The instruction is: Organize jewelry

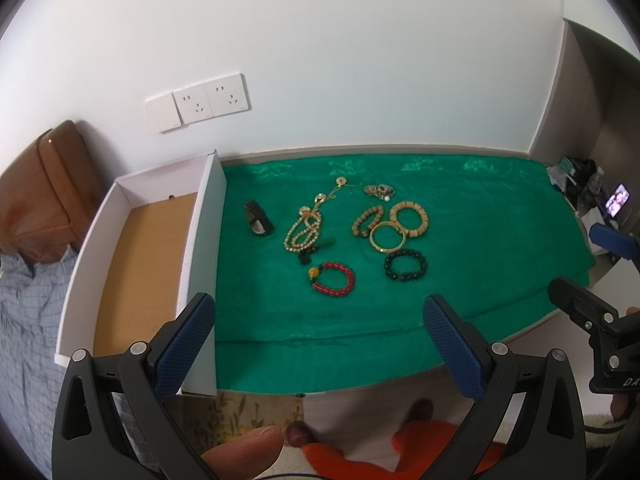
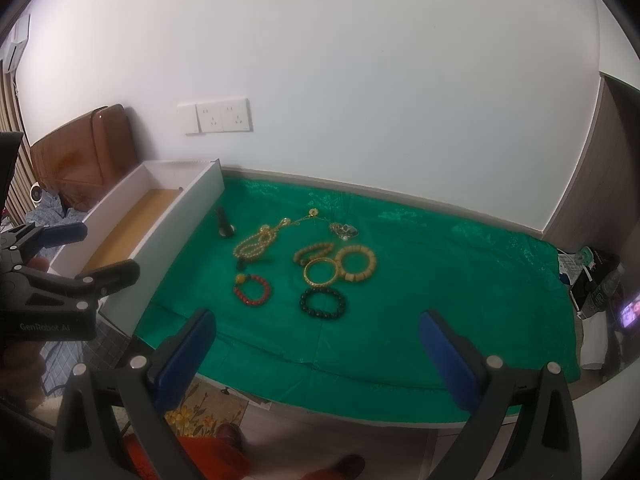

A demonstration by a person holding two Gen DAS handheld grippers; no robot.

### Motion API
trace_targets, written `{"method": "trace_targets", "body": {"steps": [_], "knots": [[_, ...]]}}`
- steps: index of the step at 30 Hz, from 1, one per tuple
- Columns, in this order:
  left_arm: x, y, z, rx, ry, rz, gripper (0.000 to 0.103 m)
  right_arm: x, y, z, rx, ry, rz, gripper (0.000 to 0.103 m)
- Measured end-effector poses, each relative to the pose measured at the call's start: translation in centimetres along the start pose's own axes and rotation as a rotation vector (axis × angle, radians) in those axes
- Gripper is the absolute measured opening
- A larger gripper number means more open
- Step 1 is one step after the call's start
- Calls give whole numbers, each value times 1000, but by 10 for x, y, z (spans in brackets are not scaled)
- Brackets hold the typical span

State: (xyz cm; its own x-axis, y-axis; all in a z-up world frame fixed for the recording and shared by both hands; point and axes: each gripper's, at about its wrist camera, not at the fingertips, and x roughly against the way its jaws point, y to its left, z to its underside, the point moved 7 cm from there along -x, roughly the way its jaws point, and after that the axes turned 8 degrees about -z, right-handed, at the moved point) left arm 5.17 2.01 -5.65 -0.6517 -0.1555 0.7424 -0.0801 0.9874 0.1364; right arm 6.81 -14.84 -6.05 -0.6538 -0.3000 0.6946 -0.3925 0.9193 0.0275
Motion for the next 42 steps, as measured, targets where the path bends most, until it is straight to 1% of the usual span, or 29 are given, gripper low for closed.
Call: {"method": "trace_targets", "body": {"steps": [18,27,34,42], "knots": [[0,1,-1,-2,1,-1,103,-1,-1,0,-1,6,-2,103],[-4,3,-9,-4,2,-1,103,-1,-5,0,-2,11,0,103],[-7,0,-15,-20,-7,-22,103,-3,-6,-2,-2,14,-2,103],[-5,-4,-16,-22,-25,-12,103,-6,-7,-3,2,16,-5,103]]}}
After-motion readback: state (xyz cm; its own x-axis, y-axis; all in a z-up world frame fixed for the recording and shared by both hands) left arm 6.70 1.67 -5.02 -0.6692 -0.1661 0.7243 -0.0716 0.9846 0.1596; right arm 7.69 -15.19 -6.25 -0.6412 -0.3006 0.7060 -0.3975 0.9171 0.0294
